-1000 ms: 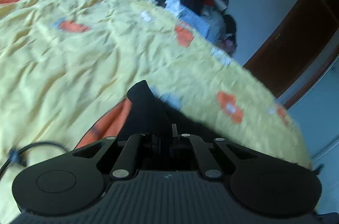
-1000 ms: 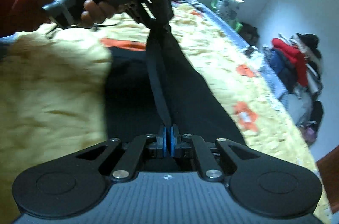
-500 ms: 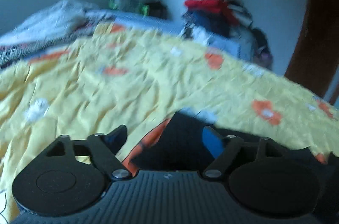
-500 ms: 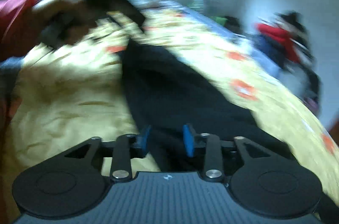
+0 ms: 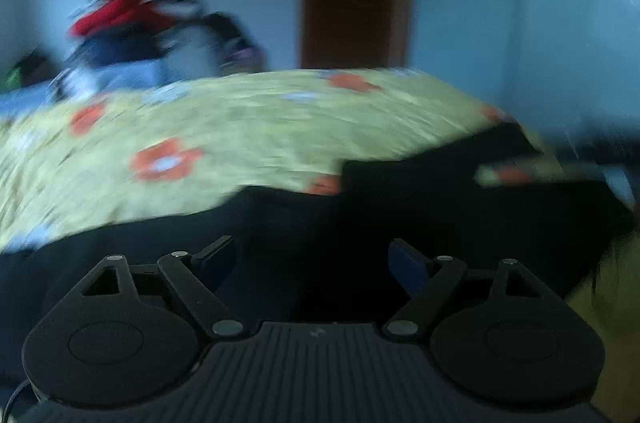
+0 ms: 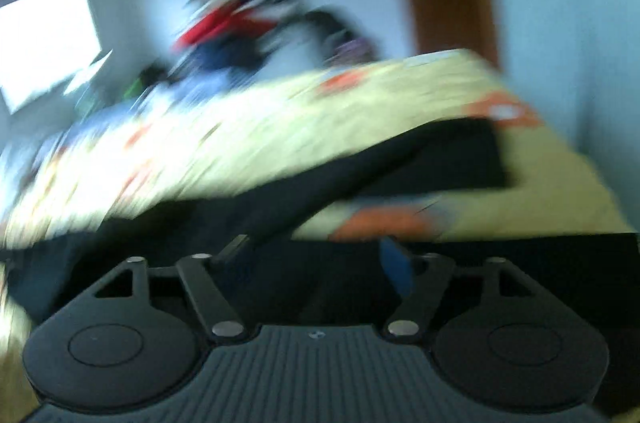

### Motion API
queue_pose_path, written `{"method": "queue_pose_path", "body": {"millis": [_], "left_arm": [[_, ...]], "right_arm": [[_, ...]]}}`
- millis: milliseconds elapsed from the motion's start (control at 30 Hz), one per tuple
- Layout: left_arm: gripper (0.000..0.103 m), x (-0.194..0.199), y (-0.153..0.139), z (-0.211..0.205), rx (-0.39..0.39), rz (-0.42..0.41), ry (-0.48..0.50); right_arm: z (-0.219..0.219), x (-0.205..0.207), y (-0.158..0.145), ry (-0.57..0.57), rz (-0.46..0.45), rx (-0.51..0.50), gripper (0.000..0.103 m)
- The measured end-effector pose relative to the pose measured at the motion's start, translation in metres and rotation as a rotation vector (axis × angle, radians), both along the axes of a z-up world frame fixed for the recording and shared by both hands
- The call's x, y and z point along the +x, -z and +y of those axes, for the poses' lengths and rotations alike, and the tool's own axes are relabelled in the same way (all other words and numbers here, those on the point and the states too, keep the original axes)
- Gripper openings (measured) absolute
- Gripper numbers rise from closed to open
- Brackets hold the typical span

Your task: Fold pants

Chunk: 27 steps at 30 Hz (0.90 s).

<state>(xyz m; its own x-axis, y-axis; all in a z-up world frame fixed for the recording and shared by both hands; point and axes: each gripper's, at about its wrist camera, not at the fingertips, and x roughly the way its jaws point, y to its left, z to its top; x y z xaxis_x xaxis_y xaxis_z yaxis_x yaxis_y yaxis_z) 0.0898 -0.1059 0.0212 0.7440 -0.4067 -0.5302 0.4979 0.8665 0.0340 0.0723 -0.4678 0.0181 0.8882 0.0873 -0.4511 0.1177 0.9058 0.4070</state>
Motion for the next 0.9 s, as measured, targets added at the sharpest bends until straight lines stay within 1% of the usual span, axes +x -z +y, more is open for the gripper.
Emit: {"method": "queue_pose_path", "body": {"millis": [33, 67, 100, 133, 167, 233, 267, 367, 400, 433, 467, 500, 533, 567, 633, 700, 733, 767, 800, 833, 867, 900], "left_arm": [[0.088, -0.004, 0.006, -0.011, 0.039, -0.02, 0.033], [0.088, -0.008, 0.012, -0.021, 0.084, -0.037, 0.052], [0.088, -0.007, 0.019, -0.031, 0.125, -0.052, 0.062], [0.087, -0.009, 0.024, -0.037, 0.154, -0.065, 0.072], [0.087, -0.009, 0.03, -0.041, 0.178, -0.072, 0.084], [0.087, -0.008, 0.038, -0.043, 0.197, -0.07, 0.097], [0.087, -0.006, 0.04, -0.046, 0.201, -0.067, 0.1], [0.087, 0.0, 0.046, -0.051, 0.214, -0.064, 0.109], [0.087, 0.001, 0.047, -0.053, 0.215, -0.07, 0.112], [0.087, 0.001, 0.048, -0.053, 0.215, -0.076, 0.115], [0.087, -0.001, 0.048, -0.055, 0.218, -0.079, 0.118], [0.087, -0.001, 0.049, -0.055, 0.219, -0.08, 0.12], [0.087, 0.0, 0.049, -0.055, 0.219, -0.081, 0.122], [0.085, 0.0, 0.048, -0.055, 0.217, -0.083, 0.125], [0.084, 0.001, 0.049, -0.056, 0.214, -0.087, 0.134], [0.074, 0.002, 0.048, -0.057, 0.204, -0.085, 0.148], [0.064, 0.003, 0.047, -0.056, 0.193, -0.076, 0.156], [0.051, 0.004, 0.045, -0.056, 0.18, -0.064, 0.16], [0.049, 0.005, 0.043, -0.054, 0.157, -0.044, 0.165], [0.041, 0.005, 0.041, -0.05, 0.125, -0.018, 0.175], [0.031, 0.008, 0.039, -0.047, 0.091, 0.013, 0.183], [0.026, 0.01, 0.038, -0.044, 0.071, 0.046, 0.192]], "right_arm": [[-0.022, 0.008, 0.006, 0.044, -0.004, 0.105, 0.072], [-0.044, 0.014, 0.014, 0.097, -0.006, 0.232, 0.072], [-0.062, 0.02, 0.023, 0.151, -0.003, 0.339, 0.072], [-0.074, 0.025, 0.033, 0.199, 0.004, 0.421, 0.072], [-0.083, 0.029, 0.044, 0.254, 0.01, 0.489, 0.072], [-0.091, 0.033, 0.057, 0.324, -0.007, 0.556, 0.07], [-0.089, 0.035, 0.058, 0.344, -0.025, 0.55, 0.069], [-0.089, 0.048, 0.06, 0.364, -0.016, 0.538, 0.07], [-0.089, 0.047, 0.061, 0.372, -0.018, 0.512, 0.068], [-0.087, 0.052, 0.062, 0.372, -0.018, 0.507, 0.065], [-0.088, 0.051, 0.066, 0.382, -0.014, 0.519, 0.04], [-0.088, 0.053, 0.068, 0.385, -0.008, 0.532, 0.009], [-0.093, 0.053, 0.068, 0.391, -0.013, 0.54, 0.005], [-0.094, 0.052, 0.066, 0.391, -0.035, 0.535, 0.005], [-0.092, 0.044, 0.051, 0.367, -0.087, 0.497, 0.005], [-0.09, 0.031, 0.027, 0.355, -0.156, 0.458, 0.005], [-0.091, 0.024, 0.015, 0.356, -0.187, 0.435, 0.005], [-0.092, 0.013, 0.002, 0.359, -0.221, 0.414, 0.005], [-0.094, -0.001, -0.009, 0.365, -0.251, 0.397, 0.005], [-0.096, -0.015, -0.017, 0.371, -0.27, 0.379, 0.005], [-0.097, -0.031, -0.023, 0.382, -0.282, 0.363, 0.005], [-0.098, -0.047, -0.026, 0.398, -0.285, 0.348, 0.005]]}}
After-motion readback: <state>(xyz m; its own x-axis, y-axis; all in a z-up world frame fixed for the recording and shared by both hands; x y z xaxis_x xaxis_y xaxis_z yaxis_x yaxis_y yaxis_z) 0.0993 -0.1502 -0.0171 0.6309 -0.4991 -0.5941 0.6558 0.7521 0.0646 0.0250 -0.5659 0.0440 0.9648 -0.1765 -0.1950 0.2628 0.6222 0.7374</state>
